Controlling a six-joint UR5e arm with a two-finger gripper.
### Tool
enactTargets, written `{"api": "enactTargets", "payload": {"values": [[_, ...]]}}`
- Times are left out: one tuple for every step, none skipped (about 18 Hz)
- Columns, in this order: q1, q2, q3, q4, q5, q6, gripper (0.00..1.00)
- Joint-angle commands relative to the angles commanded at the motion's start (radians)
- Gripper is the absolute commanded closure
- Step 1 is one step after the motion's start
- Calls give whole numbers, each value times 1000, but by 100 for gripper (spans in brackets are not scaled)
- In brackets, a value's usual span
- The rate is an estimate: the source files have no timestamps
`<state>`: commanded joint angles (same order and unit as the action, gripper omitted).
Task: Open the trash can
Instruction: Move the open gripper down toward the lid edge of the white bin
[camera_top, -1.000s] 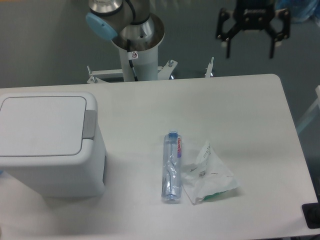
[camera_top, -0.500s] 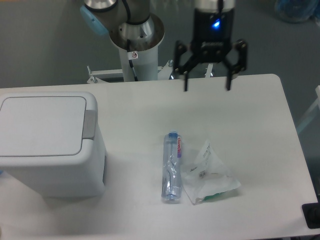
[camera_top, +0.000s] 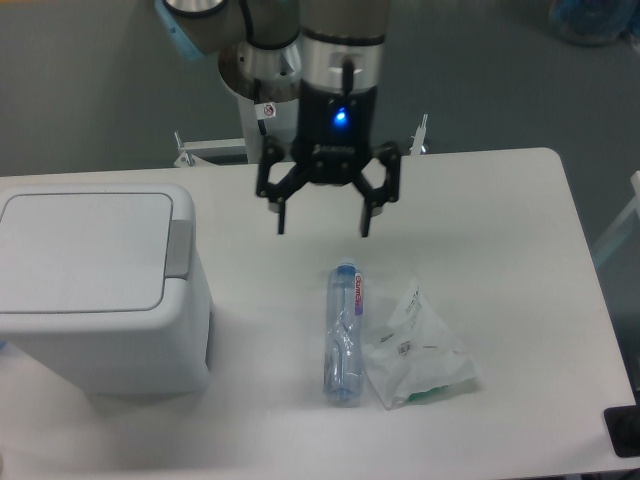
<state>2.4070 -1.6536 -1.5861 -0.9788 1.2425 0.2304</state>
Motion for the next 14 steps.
{"api": "enactTargets", "payload": {"values": [[-12,-2,-3,0,0,-22,0],[-23,-2,-11,0,0,-31,0],[-31,-2,-21,2,2,-32,0],[-35,-2,-25,2,2,-32,0],[-43,-2,-25,2,0,-37,0],[-48,-3,-25,3,0,-49,0],[-49,-3,-26,3,0,-68,0],[-57,-6,-26,3,0,-80,0],[-64,-6,-29,2,0,-85,0],[-68,-5,-35,3,0,-86,0],[-69,-5,-35,3,-2,-88,0],[-69,-3,-35,3,-3,-104,0],[-72,-3,-38,3,-3,-126,0],[-77,-3,-40,3,-3,-138,0]]}}
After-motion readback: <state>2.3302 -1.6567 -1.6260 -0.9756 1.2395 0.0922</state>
